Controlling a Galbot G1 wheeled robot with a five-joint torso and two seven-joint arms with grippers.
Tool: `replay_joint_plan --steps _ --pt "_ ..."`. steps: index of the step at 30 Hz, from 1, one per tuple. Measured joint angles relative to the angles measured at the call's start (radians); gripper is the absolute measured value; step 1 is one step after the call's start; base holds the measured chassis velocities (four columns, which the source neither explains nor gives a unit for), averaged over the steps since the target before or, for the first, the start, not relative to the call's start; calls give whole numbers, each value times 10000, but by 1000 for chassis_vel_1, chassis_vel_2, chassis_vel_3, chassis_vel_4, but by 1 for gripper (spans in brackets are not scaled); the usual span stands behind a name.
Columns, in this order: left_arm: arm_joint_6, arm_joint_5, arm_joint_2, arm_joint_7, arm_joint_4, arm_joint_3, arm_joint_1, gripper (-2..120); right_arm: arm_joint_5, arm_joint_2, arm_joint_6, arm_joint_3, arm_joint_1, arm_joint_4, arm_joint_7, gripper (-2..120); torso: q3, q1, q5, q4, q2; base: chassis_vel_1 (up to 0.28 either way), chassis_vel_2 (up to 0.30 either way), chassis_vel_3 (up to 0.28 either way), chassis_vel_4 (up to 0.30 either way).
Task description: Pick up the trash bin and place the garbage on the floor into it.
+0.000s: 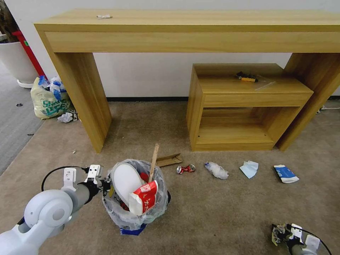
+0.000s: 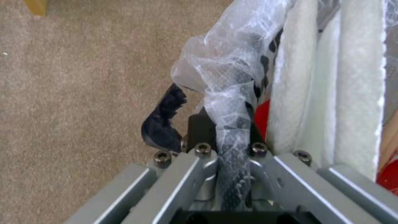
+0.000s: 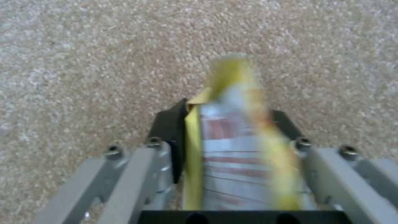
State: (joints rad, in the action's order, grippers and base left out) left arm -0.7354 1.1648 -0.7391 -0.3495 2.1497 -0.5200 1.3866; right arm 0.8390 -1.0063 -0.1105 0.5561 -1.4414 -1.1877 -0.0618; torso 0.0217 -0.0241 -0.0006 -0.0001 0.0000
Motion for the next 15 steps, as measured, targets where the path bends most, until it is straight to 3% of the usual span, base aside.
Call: replay_joint_plan --steps 5,8,15 --pt "-1 25 57 -4 4 0 -17 0 -32 -131 77 -29 37 -46 -87 21 0 0 1 0 0 0 0 0 0" --pt "-1 39 70 -4 15 0 -18 0 -59 -236 109 -30 43 -144 -200 6 0 0 3 0 0 0 0 0 0" --pt "-1 89 84 -31 59 31 -41 0 -674 -335 309 156 64 -893 -269 0 0 -1 4 0 0 0 0 0 0"
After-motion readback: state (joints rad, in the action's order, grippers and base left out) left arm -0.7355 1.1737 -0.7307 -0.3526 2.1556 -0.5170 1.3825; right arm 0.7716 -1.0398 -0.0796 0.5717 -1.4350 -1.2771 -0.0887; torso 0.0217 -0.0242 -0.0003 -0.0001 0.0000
